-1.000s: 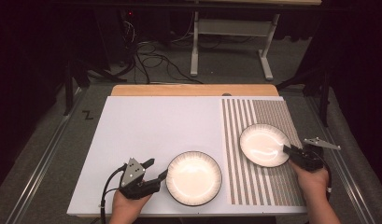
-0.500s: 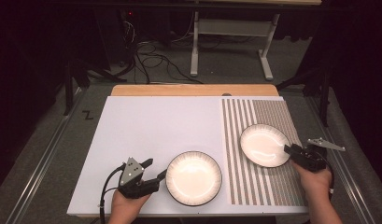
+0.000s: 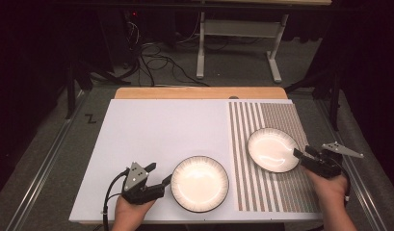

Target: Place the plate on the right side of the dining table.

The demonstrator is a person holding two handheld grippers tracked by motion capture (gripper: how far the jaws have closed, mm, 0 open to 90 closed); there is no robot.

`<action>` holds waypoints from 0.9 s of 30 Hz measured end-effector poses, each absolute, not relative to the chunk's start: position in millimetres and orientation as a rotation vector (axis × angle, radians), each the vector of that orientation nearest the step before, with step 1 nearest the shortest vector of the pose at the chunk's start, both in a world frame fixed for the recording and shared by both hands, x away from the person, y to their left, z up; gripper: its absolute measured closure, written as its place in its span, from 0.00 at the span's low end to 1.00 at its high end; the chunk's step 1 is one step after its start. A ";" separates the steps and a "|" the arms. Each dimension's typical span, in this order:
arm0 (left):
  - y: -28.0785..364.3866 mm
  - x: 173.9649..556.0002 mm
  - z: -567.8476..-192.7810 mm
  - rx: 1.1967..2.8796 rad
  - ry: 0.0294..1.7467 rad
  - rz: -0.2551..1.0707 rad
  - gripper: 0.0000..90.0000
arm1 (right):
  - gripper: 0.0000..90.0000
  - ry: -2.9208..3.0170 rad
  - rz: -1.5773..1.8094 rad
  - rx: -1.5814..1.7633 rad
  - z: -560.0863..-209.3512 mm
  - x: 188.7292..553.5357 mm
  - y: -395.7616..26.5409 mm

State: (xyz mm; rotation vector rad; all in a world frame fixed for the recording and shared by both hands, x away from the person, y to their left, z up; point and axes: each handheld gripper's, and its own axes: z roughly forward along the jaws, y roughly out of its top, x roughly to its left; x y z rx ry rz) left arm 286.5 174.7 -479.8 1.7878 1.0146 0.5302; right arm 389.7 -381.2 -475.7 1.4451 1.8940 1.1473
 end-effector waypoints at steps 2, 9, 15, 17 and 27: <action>174.8 286.3 -479.7 1.786 1.017 0.532 0.34 | 0.44 1.894 1.147 1.419 -471.9 386.5 -378.0; 176.1 285.5 -478.7 1.781 1.021 0.539 0.31 | 0.29 1.894 1.170 1.313 -457.0 372.9 -362.9; 174.5 286.4 -480.0 1.797 1.036 0.547 0.18 | 0.12 1.894 1.184 1.232 -446.4 355.5 -337.2; 174.8 285.9 -479.1 1.798 1.034 0.548 0.17 | 0.10 1.906 1.189 1.212 -444.6 349.1 -327.1; 178.3 279.1 -474.5 1.789 0.989 0.544 0.16 | 0.01 2.001 1.238 1.110 -447.7 320.1 -260.2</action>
